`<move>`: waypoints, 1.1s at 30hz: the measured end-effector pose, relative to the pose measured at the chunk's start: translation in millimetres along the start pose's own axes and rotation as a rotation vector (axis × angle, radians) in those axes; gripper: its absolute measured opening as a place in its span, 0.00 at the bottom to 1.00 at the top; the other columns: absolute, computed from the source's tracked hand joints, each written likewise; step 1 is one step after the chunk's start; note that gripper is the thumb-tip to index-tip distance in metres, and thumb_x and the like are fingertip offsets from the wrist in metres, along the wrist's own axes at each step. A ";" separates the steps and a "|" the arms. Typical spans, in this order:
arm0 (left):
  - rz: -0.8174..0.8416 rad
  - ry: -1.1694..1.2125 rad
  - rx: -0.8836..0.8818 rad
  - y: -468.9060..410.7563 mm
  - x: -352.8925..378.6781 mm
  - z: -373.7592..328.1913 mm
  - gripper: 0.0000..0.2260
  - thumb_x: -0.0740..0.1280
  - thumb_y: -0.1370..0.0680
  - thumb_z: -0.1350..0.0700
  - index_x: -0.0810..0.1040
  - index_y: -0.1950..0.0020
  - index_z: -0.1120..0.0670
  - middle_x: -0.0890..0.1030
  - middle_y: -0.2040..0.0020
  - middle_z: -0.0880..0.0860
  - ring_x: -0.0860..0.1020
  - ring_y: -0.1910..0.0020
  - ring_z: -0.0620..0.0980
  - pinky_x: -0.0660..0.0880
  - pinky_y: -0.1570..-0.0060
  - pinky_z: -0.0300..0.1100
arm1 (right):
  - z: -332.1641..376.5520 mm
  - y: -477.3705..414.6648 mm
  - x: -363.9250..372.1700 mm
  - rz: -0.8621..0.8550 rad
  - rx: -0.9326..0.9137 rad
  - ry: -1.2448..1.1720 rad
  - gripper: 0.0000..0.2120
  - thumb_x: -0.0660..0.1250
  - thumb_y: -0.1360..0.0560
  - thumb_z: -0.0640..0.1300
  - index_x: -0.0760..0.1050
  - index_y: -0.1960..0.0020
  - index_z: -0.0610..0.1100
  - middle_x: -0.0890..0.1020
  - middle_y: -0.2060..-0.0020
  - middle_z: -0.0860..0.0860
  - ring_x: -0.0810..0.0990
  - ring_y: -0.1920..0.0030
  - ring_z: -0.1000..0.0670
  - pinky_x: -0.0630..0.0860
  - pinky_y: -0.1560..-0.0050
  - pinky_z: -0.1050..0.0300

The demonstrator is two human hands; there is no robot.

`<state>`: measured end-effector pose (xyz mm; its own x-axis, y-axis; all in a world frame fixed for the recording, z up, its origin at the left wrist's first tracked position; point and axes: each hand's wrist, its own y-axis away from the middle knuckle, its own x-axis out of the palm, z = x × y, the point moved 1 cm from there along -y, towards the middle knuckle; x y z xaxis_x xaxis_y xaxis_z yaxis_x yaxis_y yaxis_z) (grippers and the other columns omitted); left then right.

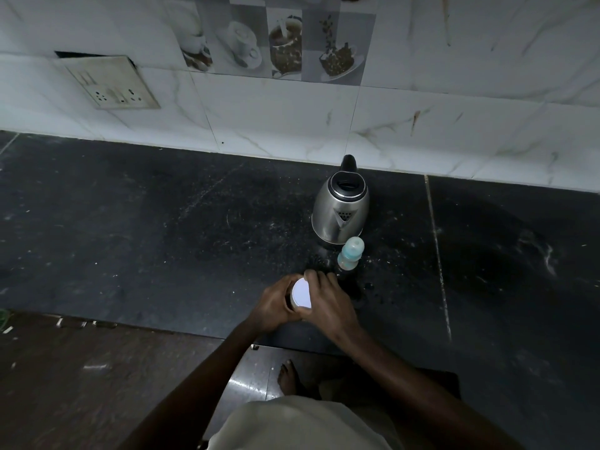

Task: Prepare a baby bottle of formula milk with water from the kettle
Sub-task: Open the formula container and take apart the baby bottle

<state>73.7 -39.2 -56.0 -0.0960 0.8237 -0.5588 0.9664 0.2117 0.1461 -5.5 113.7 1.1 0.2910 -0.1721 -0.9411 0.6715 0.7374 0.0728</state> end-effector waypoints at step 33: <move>0.127 0.088 -0.084 -14.3 -16.0 -11.4 0.42 0.86 0.40 0.56 0.76 0.28 0.50 0.83 0.37 0.43 0.80 0.38 0.37 0.78 0.38 0.39 | -41.6 -34.8 -41.2 0.470 -0.533 -0.044 0.27 0.55 0.17 0.44 0.63 0.19 0.42 0.66 0.21 0.48 0.65 0.22 0.50 0.61 0.20 0.50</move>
<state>58.8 -49.5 -39.8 0.0012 0.8887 -0.4584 0.9490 0.1435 0.2807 -69.3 122.3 23.7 0.5028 0.2245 -0.8348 0.0468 0.9572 0.2856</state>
